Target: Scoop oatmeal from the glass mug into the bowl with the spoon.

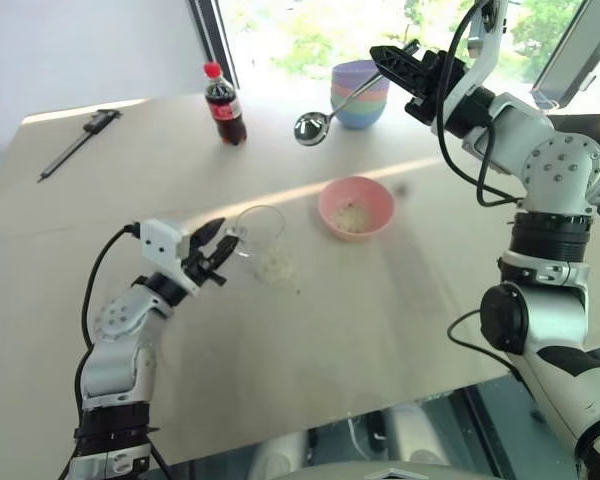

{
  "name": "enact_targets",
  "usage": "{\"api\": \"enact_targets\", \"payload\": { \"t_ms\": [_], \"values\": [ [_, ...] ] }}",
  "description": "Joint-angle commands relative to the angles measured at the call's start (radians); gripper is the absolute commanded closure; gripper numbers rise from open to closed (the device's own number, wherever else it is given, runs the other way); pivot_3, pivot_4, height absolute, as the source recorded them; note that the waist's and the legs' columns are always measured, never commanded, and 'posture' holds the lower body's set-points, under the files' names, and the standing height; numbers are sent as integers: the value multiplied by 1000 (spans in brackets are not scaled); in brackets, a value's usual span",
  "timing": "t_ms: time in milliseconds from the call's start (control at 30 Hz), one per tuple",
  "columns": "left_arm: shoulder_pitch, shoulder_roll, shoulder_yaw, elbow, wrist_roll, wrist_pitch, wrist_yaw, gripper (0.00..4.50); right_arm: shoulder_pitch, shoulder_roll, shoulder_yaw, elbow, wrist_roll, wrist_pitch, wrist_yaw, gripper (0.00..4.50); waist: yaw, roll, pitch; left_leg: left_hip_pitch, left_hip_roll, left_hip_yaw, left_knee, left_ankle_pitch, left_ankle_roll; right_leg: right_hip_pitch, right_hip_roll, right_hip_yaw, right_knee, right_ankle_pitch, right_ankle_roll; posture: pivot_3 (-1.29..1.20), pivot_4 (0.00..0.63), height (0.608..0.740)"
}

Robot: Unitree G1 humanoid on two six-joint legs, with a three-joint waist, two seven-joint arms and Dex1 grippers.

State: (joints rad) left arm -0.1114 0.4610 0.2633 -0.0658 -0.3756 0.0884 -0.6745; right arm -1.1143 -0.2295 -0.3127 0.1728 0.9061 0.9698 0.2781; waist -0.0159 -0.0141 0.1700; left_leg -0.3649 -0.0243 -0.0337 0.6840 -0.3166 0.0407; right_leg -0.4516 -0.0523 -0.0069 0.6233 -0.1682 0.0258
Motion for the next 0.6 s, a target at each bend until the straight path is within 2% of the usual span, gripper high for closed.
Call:
{"api": "enact_targets", "payload": {
  "t_ms": [33,67,233,467,600],
  "values": [
    [8,-1,0,-17,-1,-28,1,4100,-2,-9,0,-56,5,-22,16,4500,1,0,0,0,0,0,0,0,0,0,0,0,0,0,0,0,150,740],
    [13,-1,-3,-21,0,-27,2,4483,0,-7,3,-60,4,-23,16,4500,0,0,0,0,0,0,0,0,0,0,0,0,0,0,0,0,150,740],
    [16,1,-16,-28,7,-24,4,4483,-5,-6,25,-79,5,-18,35,4500,1,0,0,0,0,0,0,0,0,0,0,0,0,0,0,0,150,740],
    [-19,5,-27,-42,22,-30,31,4483,-22,-15,88,-140,49,48,124,4500,2,0,0,0,0,-1,0,0,0,0,-1,-1,0,0,0,0,150,740],
    [-73,19,-30,-41,79,-74,67,4483,-10,-49,161,-183,29,62,220,4500,3,0,0,-1,0,-1,0,0,0,0,0,-1,0,0,0,0,150,740]
  ]
}}
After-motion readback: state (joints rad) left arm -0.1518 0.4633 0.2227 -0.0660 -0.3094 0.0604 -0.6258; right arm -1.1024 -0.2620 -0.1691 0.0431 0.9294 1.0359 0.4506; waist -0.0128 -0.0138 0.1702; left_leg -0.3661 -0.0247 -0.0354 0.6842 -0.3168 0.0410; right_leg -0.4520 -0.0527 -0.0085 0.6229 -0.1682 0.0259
